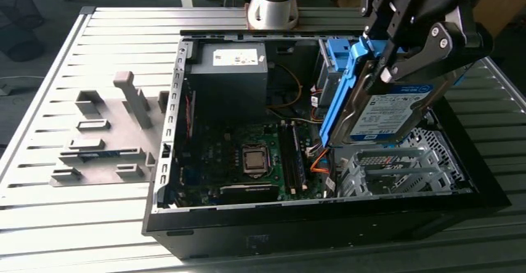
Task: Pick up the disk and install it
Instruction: 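Insert the disk into the insertion slot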
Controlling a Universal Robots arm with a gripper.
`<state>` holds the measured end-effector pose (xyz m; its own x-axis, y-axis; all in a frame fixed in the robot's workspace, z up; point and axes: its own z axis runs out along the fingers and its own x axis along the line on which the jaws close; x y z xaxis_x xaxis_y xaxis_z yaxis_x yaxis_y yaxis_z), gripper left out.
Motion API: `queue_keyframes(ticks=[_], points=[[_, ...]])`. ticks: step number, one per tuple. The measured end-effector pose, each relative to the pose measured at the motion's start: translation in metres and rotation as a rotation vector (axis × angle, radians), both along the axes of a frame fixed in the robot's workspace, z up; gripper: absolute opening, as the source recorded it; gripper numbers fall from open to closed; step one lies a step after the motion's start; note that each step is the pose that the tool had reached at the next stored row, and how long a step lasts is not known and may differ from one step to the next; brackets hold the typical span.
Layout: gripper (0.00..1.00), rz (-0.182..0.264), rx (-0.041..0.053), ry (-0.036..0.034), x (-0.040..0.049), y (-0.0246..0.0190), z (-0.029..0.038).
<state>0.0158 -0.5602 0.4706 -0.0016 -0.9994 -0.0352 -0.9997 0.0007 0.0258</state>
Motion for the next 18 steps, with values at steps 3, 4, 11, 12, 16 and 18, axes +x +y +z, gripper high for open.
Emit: queue_keyframes(ticks=[3,4,11,12,16,18], points=[[0.37,-0.001,0.0000,0.0000,0.0001,-0.0042,-0.0004],[0.37,-0.002,0.0000,0.0000,0.0000,-0.0057,-0.0006],[0.37,-0.004,0.0000,0.0007,0.0230,-0.0074,-0.0066],[0.37,-0.004,-0.0001,0.0007,0.0268,-0.0074,-0.0073],[0.37,-0.004,-0.0001,0.0007,0.0378,-0.0074,-0.0102],[0.37,-0.004,-0.0001,0.0007,0.0421,-0.0074,-0.0121]])
